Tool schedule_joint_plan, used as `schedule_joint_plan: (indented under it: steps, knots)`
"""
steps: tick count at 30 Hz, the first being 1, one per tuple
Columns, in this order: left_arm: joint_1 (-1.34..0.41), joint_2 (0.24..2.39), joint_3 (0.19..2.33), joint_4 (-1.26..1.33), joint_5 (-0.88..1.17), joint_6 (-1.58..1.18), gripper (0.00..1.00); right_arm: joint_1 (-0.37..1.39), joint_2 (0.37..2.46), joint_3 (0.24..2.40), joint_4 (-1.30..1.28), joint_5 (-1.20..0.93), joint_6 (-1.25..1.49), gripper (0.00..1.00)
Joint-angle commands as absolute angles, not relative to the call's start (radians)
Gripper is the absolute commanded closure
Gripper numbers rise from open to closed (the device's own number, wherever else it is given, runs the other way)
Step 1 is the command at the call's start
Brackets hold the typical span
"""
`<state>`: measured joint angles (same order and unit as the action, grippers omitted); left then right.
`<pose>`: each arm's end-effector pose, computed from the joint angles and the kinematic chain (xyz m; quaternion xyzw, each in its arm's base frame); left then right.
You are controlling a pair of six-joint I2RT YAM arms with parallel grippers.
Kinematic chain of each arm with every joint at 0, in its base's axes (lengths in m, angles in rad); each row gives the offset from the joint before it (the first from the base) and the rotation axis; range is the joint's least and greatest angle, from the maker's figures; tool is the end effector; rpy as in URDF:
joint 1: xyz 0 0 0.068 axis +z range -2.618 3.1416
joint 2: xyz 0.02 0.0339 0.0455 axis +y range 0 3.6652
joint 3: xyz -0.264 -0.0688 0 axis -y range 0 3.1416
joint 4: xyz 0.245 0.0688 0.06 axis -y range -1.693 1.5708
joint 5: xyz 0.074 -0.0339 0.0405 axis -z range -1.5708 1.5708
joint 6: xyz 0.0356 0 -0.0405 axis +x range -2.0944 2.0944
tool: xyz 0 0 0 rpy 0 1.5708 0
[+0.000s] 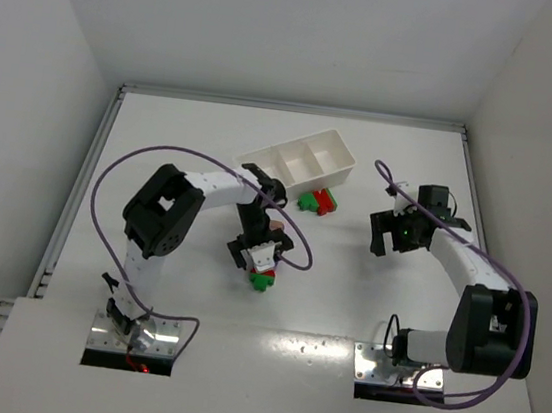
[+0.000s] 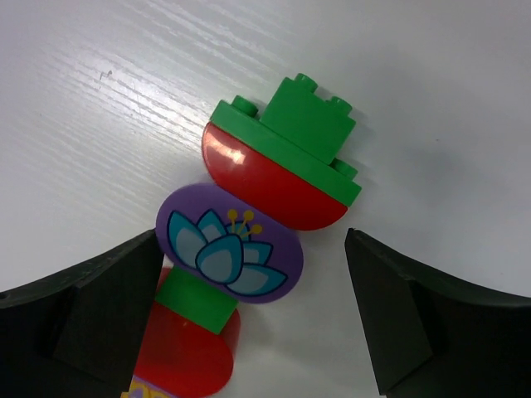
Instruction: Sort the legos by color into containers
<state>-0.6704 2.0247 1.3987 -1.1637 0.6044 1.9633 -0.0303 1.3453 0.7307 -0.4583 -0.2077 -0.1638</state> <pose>0.2593 -0.2315 0.1550 0.9104 0.2699 -0.2990 0.0950 0.2478 -0.0002 0.1829 -0.0898 0.9601 0.0762 0.2536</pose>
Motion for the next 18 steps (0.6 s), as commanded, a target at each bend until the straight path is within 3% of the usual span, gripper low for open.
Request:
schedule_joint_plan:
  steps: [1,5,6,8,12,13,14,16,18]
  knots:
    - [-0.660,2.068,1.427,-1.138,0.655,3.126,0.04,-0.034,1.351,0.756,-0.454,-0.196,-0.183,0.00]
    - [-0.641,2.127,1.445,-1.101,0.667,3.220,0.16,-0.034,1.361,0.756,-0.454,-0.196,-0.183,0.00]
    - [-0.641,2.138,1.445,-1.083,0.667,3.262,0.25,-0.034,1.361,0.756,-0.454,-0.196,-0.183,0.00]
    - [-0.632,2.158,1.436,-1.045,0.708,3.290,0.31,-0.034,1.361,0.756,-0.454,-0.196,-0.183,0.00]
    - [-0.632,2.128,1.405,-1.002,0.736,3.258,0.59,-0.034,1.351,0.756,-0.463,-0.196,-0.192,0.00]
    - [-0.632,2.112,1.391,-0.990,0.748,3.223,0.74,-0.034,1.342,0.756,-0.463,-0.207,-0.192,0.00]
    - [-0.632,2.094,1.375,-0.965,0.782,3.208,0.82,-0.034,1.342,0.756,-0.463,-0.221,-0.192,0.00]
    - [-0.632,2.024,1.307,-0.930,0.822,3.118,0.93,-0.025,1.315,0.765,-0.472,-0.221,-0.192,0.00]
    - [-0.632,1.967,1.251,-0.890,0.873,3.019,0.96,-0.025,1.293,0.765,-0.463,-0.268,-0.172,0.00]
